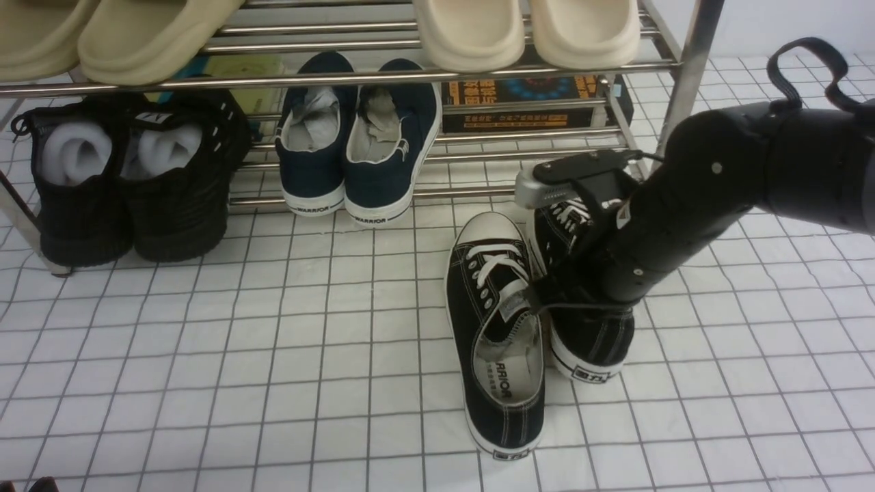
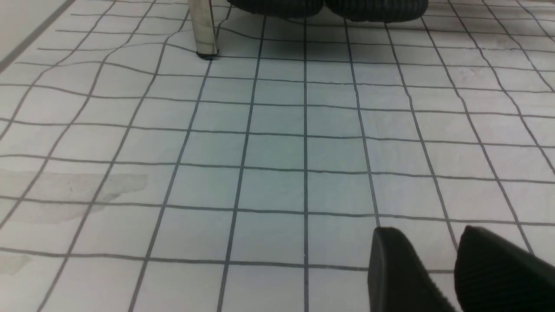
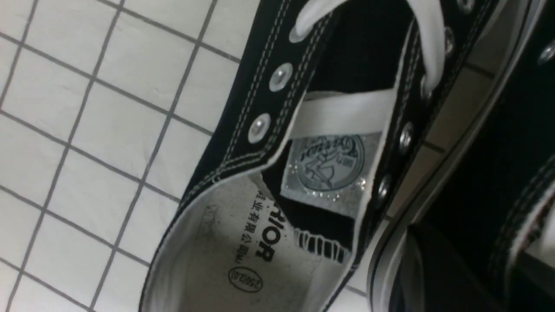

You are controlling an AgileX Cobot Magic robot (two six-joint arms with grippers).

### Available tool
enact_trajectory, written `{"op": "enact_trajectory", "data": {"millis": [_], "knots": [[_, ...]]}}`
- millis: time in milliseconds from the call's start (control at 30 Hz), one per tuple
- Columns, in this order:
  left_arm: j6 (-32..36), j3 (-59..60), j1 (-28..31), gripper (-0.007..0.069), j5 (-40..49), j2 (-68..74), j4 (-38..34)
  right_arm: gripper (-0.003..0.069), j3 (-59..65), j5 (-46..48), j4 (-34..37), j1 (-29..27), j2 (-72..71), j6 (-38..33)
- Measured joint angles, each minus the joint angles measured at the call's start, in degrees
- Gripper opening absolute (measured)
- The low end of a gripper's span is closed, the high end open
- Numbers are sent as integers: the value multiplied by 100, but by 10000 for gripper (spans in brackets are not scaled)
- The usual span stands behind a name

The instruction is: Take the shoes off the shelf with your hand from the white checkered tablecloth.

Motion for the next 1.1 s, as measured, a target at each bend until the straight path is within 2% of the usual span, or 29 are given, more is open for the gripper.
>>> {"op": "enact_trajectory", "data": {"millis": [33, 67, 100, 133, 167, 200, 267, 333, 367, 467, 533, 567, 600, 633, 733, 933, 1100], "knots": [[0, 0, 0, 239, 0, 0, 0, 119, 1, 0, 0, 0, 0, 0], [0, 0, 0, 239, 0, 0, 0, 169, -21, 6, 0, 0, 0, -16], [0, 0, 0, 239, 0, 0, 0, 177, -19, 13, 0, 0, 0, -16], [0, 0, 0, 239, 0, 0, 0, 239, -44, 82, 0, 0, -5, -16], [0, 0, 0, 239, 0, 0, 0, 277, -52, 142, 0, 0, -12, -16], [0, 0, 0, 239, 0, 0, 0, 285, -60, 170, 0, 0, -12, -16], [0, 0, 0, 239, 0, 0, 5, 374, -163, 580, 0, 0, -84, -16], [0, 0, 0, 239, 0, 0, 5, 392, -246, 829, -8, 0, -136, -16], [0, 0, 0, 239, 0, 0, 5, 402, -409, 1268, -36, 0, -240, -16], [0, 0, 0, 239, 4, 0, 5, 365, -874, 2043, -201, 0, -471, -27], [0, 0, 0, 239, 4, 0, 5, 279, -1189, 2462, -392, 0, -702, -33], [0, 0, 0, 239, 4, 0, 5, 258, -1212, 2491, -407, 0, -727, -33], [0, 0, 0, 239, 4, 0, 5, 174, -1359, 2718, -518, 0, -984, -33], [0, 0, 0, 239, 4, 0, 5, 118, -1381, 2819, -576, 0, -1149, -33], [0, 0, 0, 239, 4, 0, 5, 3, -1385, 2990, -631, 0, -1585, -33], [0, 0, 0, 239, 4, 0, 5, -16, -1257, 3086, -755, 0, -2806, -5], [0, 0, 0, 239, 4, 0, 5, -16, -530, 3113, -767, 0, -4294, 30]]}}
